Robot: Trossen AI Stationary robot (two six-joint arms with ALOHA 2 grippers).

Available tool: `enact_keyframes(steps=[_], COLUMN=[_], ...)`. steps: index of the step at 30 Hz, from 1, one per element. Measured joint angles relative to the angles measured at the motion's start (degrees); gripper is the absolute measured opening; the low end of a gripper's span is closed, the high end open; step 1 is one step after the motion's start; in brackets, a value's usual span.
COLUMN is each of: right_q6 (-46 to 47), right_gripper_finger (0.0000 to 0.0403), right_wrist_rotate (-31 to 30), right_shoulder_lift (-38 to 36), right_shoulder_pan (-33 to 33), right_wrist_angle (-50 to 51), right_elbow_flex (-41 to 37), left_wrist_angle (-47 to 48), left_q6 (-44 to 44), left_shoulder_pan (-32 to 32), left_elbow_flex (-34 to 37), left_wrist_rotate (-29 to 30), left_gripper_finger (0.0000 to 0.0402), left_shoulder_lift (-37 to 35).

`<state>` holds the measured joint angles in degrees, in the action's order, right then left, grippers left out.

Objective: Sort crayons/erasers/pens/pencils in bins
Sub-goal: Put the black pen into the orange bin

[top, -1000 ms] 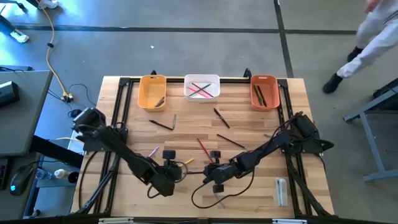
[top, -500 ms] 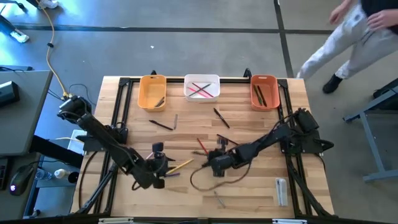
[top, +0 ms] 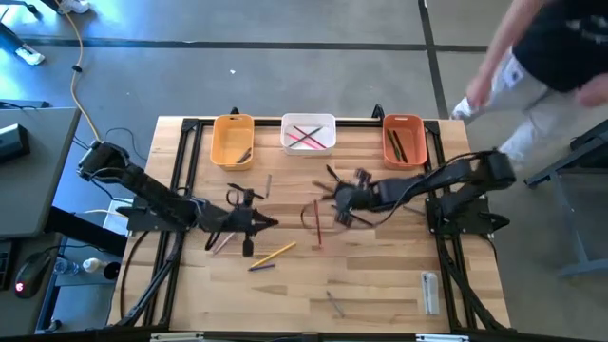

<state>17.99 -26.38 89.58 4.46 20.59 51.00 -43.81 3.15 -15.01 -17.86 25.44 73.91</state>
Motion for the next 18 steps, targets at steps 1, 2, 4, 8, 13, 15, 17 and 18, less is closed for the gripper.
enact_keyframes(steps=[1, 2, 4, 8, 13, 15, 17, 18], right_q6=[0.22, 0.48, 0.6, 3.16, 6.0, 6.28, 6.63, 6.9], right_gripper_finger=[0.0016, 0.0016, 0.0016, 0.0016, 0.0016, 0.0016, 0.0016, 0.0016], right_wrist_rotate=[-0.16, -0.43, -1.15, -4.38, -3.56, -3.59, -3.58, -3.83], right_shoulder_lift=[-2.19, -4.61, -8.09, -14.18, -16.16, -15.44, -15.42, -15.47], right_shoulder_pan=[-0.93, -1.66, -3.63, -9.43, -19.84, -23.77, -27.2, -28.66], right_wrist_angle=[0.08, 1.17, 2.3, 6.47, 10.71, 11.28, 14.4, 15.22], right_elbow_flex=[-0.61, -1.3, -1.76, -2.7, -4.53, -5.27, -5.57, -5.57], left_wrist_angle=[-0.93, -1.71, -3.25, -4.94, -7.36, -7.34, -7.21, -7.21], left_q6=[-0.4, -0.97, -2.57, -3.84, -3.86, -3.57, -2.96, -2.89], left_shoulder_pan=[1.36, 2.5, 4.76, 8.83, 13.89, 15.86, 17.16, 17.74], left_elbow_flex=[0.27, 0.3, 0.16, -0.21, -0.2, -0.23, -0.2, -0.2], left_wrist_rotate=[-1.23, -2.39, -3.78, -4.05, -7.0, -8.41, -9.78, -10.02], left_gripper_finger=[0.0003, 0.0003, 0.0004, 0.0001, 0.0, 0.0, 0.0, 0.0], left_shoulder_lift=[0.02, 0.06, 0.09, 0.07, 0.09, 0.09, 0.09, 0.09])
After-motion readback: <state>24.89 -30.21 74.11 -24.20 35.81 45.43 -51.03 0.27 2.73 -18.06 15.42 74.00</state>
